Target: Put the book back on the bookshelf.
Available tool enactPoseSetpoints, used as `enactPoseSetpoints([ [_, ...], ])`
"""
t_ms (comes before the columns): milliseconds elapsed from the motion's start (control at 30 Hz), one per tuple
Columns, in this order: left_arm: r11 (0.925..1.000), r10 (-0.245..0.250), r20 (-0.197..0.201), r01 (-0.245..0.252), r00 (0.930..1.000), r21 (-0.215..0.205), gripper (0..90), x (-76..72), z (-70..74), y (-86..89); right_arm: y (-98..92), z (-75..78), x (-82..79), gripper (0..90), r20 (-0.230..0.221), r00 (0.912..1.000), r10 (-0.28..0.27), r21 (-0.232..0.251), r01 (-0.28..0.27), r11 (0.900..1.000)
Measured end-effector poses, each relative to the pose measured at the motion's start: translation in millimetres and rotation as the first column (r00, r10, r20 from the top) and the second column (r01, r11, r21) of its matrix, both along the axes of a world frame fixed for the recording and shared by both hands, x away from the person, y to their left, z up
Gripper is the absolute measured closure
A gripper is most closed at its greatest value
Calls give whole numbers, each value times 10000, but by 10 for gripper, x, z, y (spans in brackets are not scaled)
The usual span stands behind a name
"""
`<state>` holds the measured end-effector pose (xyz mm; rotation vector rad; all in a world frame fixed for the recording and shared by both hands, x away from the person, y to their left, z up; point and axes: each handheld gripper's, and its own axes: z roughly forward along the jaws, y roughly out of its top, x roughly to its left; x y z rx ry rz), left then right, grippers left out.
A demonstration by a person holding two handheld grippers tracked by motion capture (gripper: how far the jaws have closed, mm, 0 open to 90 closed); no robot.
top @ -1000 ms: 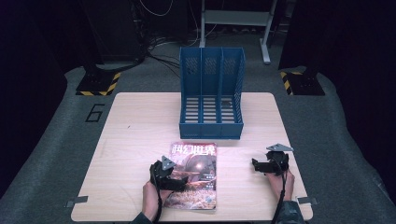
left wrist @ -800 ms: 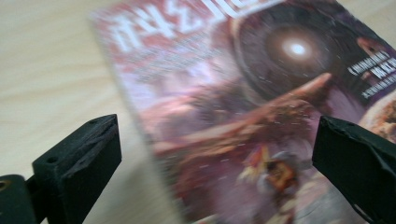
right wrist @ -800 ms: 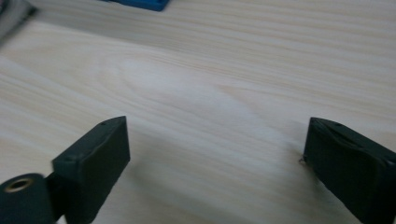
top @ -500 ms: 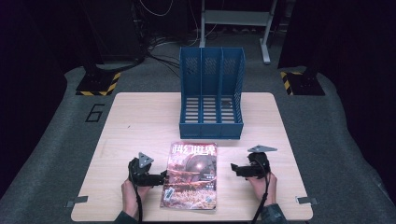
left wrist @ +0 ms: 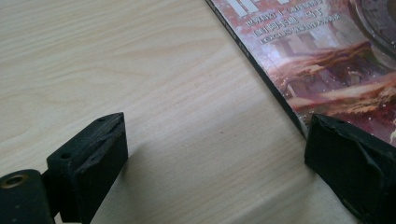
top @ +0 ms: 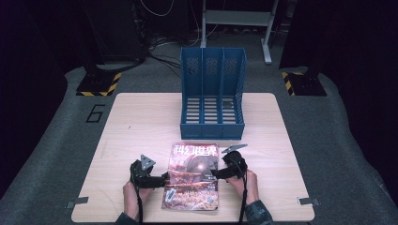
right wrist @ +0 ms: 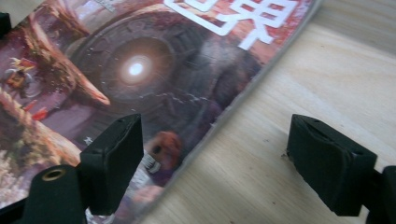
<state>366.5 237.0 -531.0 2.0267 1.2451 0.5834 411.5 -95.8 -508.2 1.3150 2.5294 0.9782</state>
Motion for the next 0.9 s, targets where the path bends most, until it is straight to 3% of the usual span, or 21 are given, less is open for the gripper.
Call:
enactPoseSetpoints([
  [200,9994,-333,-236,332,9992,-80,63,-8,7,-50,88,39,50,224,-298,9992,257,-521,-272,9983],
  [333,9991,-419,-174,417,9990,-110,62,-10,0,-84,138,53,75,239,-436,9989,148,-741,-180,9971],
  [367,9986,-518,-264,516,9983,-105,62,-8,7,-79,162,75,90,250,-693,9975,107,-970,-175,9951],
  [533,9990,-434,-176,431,9989,-149,62,-7,-2,-85,209,97,145,250,-905,9953,353,-1473,-485,9879],
  [733,9988,-480,-195,478,9987,-139,61,-4,0,-84,254,115,187,262,-1144,9923,468,-1733,-663,9826],
  [900,9987,-502,-196,500,9985,-122,60,-2,0,-83,267,118,182,267,-1258,9908,505,-1545,-699,9855],
])
